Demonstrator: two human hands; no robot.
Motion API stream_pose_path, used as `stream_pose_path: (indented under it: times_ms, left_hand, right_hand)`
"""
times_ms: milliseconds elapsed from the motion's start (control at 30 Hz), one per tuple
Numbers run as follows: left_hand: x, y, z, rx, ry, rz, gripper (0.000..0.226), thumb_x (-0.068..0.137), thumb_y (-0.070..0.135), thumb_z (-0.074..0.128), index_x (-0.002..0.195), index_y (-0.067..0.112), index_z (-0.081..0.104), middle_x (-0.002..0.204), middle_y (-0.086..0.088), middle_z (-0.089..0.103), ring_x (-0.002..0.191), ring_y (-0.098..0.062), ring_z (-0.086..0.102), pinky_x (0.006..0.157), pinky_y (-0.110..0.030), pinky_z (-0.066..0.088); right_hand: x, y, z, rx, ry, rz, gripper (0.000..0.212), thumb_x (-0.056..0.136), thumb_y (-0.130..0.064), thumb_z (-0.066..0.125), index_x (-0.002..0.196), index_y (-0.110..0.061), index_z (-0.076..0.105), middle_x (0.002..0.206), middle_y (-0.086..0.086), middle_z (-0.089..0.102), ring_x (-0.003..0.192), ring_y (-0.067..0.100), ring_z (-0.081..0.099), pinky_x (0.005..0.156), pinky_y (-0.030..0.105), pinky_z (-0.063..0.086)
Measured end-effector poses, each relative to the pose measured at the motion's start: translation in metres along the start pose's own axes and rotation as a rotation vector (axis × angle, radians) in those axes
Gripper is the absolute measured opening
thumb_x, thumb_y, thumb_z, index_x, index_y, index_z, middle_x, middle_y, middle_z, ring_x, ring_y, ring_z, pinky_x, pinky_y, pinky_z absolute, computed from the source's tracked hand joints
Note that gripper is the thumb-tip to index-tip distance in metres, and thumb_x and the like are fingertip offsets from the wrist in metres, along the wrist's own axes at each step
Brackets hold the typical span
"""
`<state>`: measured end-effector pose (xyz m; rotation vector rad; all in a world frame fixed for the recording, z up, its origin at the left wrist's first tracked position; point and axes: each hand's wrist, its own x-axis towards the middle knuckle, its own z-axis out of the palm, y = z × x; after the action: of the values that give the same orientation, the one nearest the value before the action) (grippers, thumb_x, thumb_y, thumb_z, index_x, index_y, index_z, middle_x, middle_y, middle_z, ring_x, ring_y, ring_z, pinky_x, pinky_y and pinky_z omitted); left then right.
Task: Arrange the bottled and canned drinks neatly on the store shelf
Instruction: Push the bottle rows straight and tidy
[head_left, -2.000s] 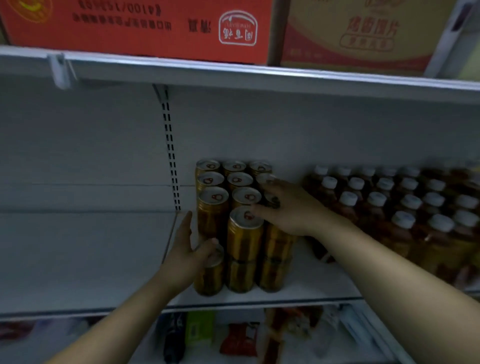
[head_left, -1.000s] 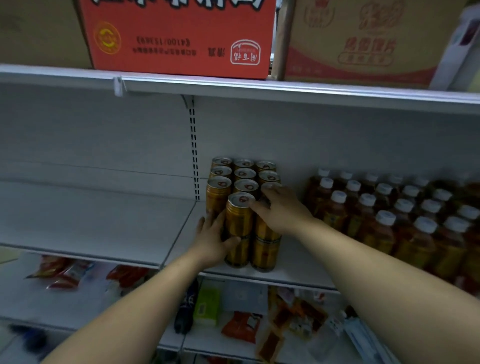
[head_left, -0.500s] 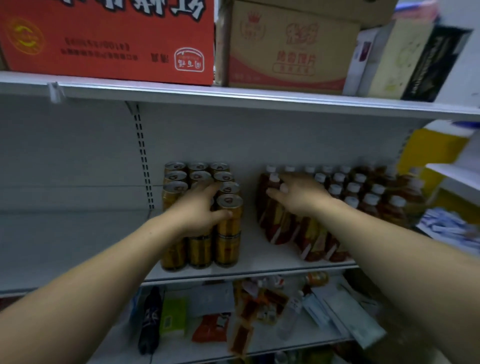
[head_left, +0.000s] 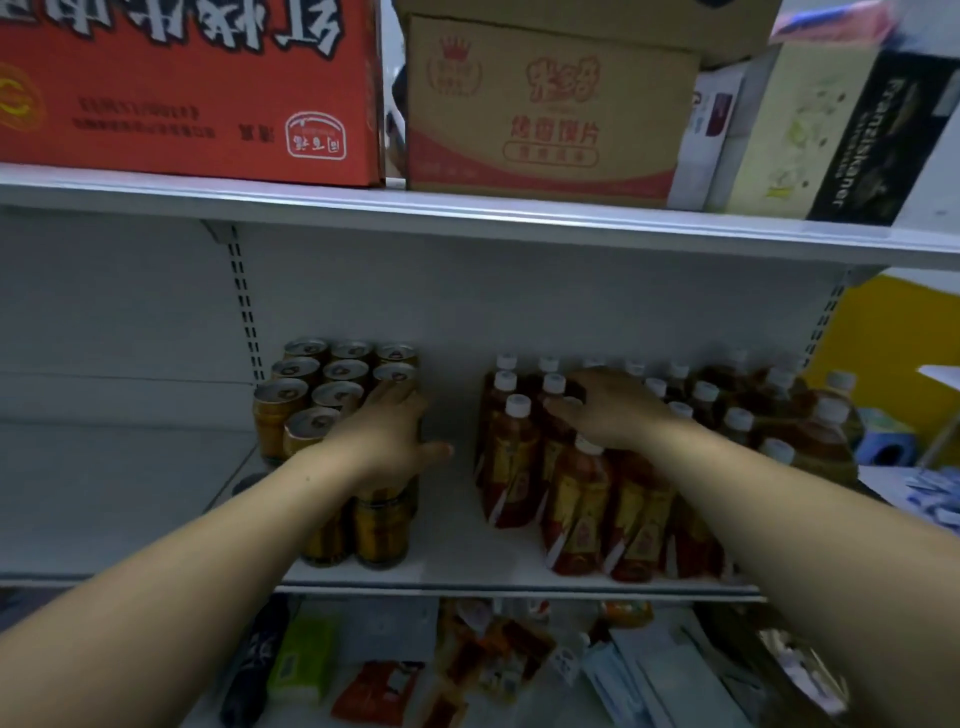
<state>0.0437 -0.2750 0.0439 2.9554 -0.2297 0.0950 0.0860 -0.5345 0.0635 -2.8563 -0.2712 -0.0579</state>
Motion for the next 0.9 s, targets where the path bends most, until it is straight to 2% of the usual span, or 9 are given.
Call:
stream_pose_path:
  times_ms: [100, 200, 333, 467, 567, 667, 733, 800, 900]
  left_hand:
    - [0.012, 0.027, 0.009, -0.048, -0.005, -0.001, 0.079, 0.086, 0.060, 0.049, 0.150, 0.024, 0.019, 0.159, -0.002, 0.010, 0.146, -0.024, 0.010, 0.117, -0.048, 0.015]
    - [0.023, 0.056, 0.022, -0.187, 0.007, 0.049, 0.074, 0.083, 0.057, 0.055, 0.145, 0.027, 0.029, 0.151, -0.002, 0.031, 0.138, -0.025, 0.030, 0.111, -0.046, 0.029]
    - [0.036, 0.083, 0.039, -0.587, -0.020, 0.110, 0.048, 0.085, 0.028, 0.067, 0.129, 0.032, 0.049, 0.127, 0.012, 0.050, 0.120, -0.007, 0.047, 0.101, -0.026, 0.037]
    - [0.057, 0.088, 0.051, -0.945, 0.004, 0.034, 0.037, 0.087, 0.019, 0.067, 0.113, 0.038, 0.048, 0.111, 0.020, 0.055, 0.102, 0.004, 0.053, 0.097, -0.028, 0.046]
    - [0.077, 0.086, 0.056, -1.197, 0.039, -0.074, 0.056, 0.093, 0.027, 0.056, 0.141, 0.026, 0.026, 0.128, 0.014, 0.046, 0.118, -0.009, 0.046, 0.090, -0.020, 0.039]
    - [0.096, 0.082, 0.067, -1.238, 0.000, -0.037, 0.043, 0.095, 0.017, 0.052, 0.128, 0.033, 0.029, 0.110, 0.020, 0.049, 0.112, -0.008, 0.049, 0.071, -0.006, 0.044]
    - [0.105, 0.081, 0.078, -1.249, -0.001, 0.002, 0.044, 0.094, 0.010, 0.051, 0.123, 0.034, 0.029, 0.103, 0.023, 0.048, 0.095, 0.006, 0.053, 0.062, -0.001, 0.043]
    - [0.110, 0.078, 0.088, -1.274, 0.031, 0.038, 0.044, 0.093, 0.007, 0.054, 0.123, 0.032, 0.035, 0.107, 0.022, 0.051, 0.088, 0.016, 0.057, 0.067, -0.002, 0.045]
    - [0.112, 0.074, 0.094, -1.290, 0.031, 0.073, 0.054, 0.080, 0.024, 0.065, 0.129, 0.032, 0.045, 0.124, 0.009, 0.059, 0.110, 0.001, 0.058, 0.091, -0.021, 0.049]
  right_hand:
    - [0.011, 0.025, 0.002, 0.030, -0.019, -0.019, 0.067, 0.079, -0.073, 0.035, 0.129, -0.033, 0.053, 0.127, -0.003, 0.059, 0.103, 0.018, 0.056, 0.089, 0.037, 0.047]
    - [0.011, 0.047, -0.002, 0.067, -0.033, -0.035, 0.061, 0.087, -0.069, 0.036, 0.134, -0.033, 0.050, 0.132, -0.003, 0.057, 0.109, 0.019, 0.055, 0.090, 0.034, 0.044]
    - [0.017, 0.075, -0.002, 0.125, -0.020, -0.031, 0.058, 0.092, -0.060, 0.043, 0.135, -0.022, 0.050, 0.136, 0.001, 0.053, 0.114, 0.020, 0.053, 0.087, 0.029, 0.040]
    - [0.036, 0.086, -0.001, 0.128, 0.006, -0.005, 0.061, 0.088, -0.064, 0.047, 0.134, -0.023, 0.050, 0.135, 0.004, 0.054, 0.114, 0.022, 0.053, 0.084, 0.030, 0.039]
    - [0.058, 0.087, 0.002, 0.073, -0.030, 0.012, 0.078, 0.086, -0.069, 0.045, 0.148, -0.023, 0.033, 0.153, 0.003, 0.035, 0.134, 0.023, 0.039, 0.107, 0.038, 0.035]
    - [0.075, 0.088, 0.007, 0.003, -0.054, 0.017, 0.089, 0.083, -0.073, 0.043, 0.152, -0.022, 0.022, 0.159, 0.003, 0.022, 0.143, 0.024, 0.025, 0.115, 0.041, 0.024]
    - [0.081, 0.090, 0.010, -0.056, -0.088, 0.040, 0.091, 0.082, -0.076, 0.041, 0.153, -0.026, 0.015, 0.161, 0.004, 0.013, 0.146, 0.027, 0.016, 0.117, 0.047, 0.017]
    - [0.084, 0.090, 0.009, -0.080, -0.140, 0.073, 0.092, 0.081, -0.079, 0.039, 0.154, -0.031, 0.007, 0.162, 0.002, 0.003, 0.148, 0.029, 0.006, 0.117, 0.054, 0.010]
    - [0.088, 0.088, 0.002, -0.052, -0.204, 0.048, 0.094, 0.082, -0.077, 0.040, 0.154, -0.031, 0.001, 0.162, 0.001, -0.005, 0.148, 0.027, -0.001, 0.117, 0.054, 0.006]
